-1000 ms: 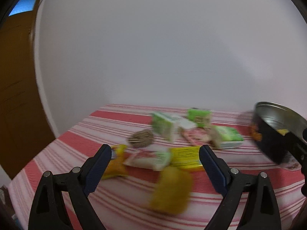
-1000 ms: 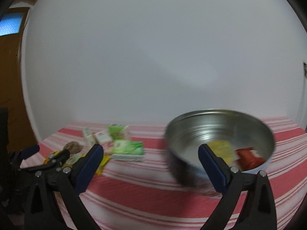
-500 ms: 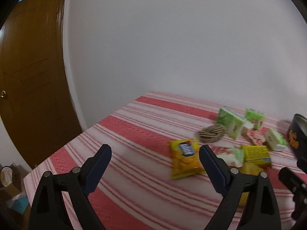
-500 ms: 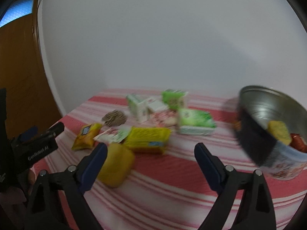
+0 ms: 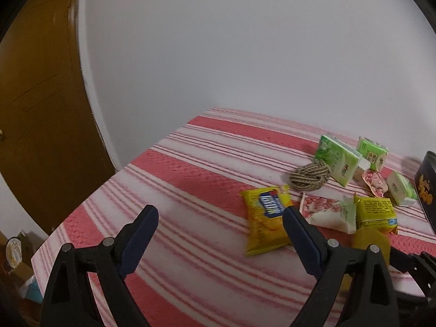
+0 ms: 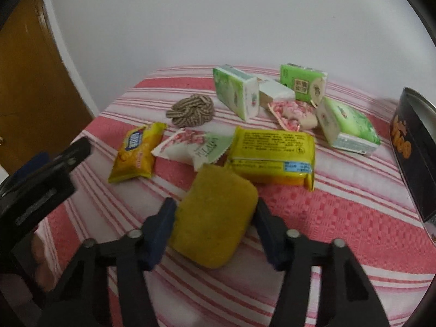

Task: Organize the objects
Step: 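Grasp the yellow biscuit packet with the left tool while the right tool grasps another yellow sponge, then carry both items over the tin and open both tools to release them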

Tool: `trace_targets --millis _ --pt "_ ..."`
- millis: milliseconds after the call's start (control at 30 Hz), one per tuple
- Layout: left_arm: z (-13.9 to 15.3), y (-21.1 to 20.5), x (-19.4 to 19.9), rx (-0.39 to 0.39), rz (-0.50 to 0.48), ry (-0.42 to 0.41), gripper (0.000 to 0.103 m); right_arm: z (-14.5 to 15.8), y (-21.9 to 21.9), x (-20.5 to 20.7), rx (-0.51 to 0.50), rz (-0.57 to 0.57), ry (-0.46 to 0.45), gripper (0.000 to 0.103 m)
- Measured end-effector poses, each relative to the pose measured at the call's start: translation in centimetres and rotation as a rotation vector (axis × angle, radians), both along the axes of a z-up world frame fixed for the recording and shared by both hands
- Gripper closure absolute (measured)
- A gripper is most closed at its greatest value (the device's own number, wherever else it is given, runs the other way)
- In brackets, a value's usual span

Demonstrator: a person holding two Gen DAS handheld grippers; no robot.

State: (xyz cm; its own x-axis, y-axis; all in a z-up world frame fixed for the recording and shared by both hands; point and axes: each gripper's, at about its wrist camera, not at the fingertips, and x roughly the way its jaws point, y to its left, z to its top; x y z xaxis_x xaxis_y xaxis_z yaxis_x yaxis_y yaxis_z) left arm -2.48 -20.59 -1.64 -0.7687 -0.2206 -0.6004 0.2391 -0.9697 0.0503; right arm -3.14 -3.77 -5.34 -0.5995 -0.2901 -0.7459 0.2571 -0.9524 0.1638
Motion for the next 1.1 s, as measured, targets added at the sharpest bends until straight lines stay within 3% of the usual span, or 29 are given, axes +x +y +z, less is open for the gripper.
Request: trace_targets --millis 100,300,400,533,567,633,733,900,1100 --pt "-0.5 0.9 -1.3 0.009 -0.009 -0.032 0.009 0.5 0.7 0.7 0.006 0.005 0.036 0.048" --pt "-1.5 2.1 -4.2 0.003 0.017 -0.095 0.009 2.8 4.4 2.4 0.011 -0.037 0.192 0.048" --pt "-2.4 2.4 -5.5 -0.030 0.041 -0.147 0.009 3.3 5.9 2.4 0.002 -0.061 0.224 0.048" --pt "-3.1 2.2 -6.2 -0.013 0.057 -0.196 0.010 3.6 6.7 2.3 0.001 -0.074 0.245 0.048" --pt "-3.2 2.2 -6.3 -0.012 0.058 -0.203 0.013 3.8 6.9 2.4 -0.003 -0.073 0.245 0.048" --pt "-3.6 2.1 -6.7 -0.003 0.046 -0.230 0.032 3.7 6.9 2.3 -0.010 -0.069 0.243 0.048" --pt "-3.7 1.7 -6.8 0.056 0.005 -0.222 0.048 3.8 6.9 2.4 -0.010 -0.065 0.246 0.048" --pt "-3.3 1.2 -5.8 0.113 0.007 -0.186 0.051 3.6 7.2 2.2 -0.027 -0.080 0.247 0.048" --pt "-0.1 2.2 -0.8 0.115 0.006 0.068 0.051 4.5 8.1 2.8 -0.052 -0.089 0.293 0.048"
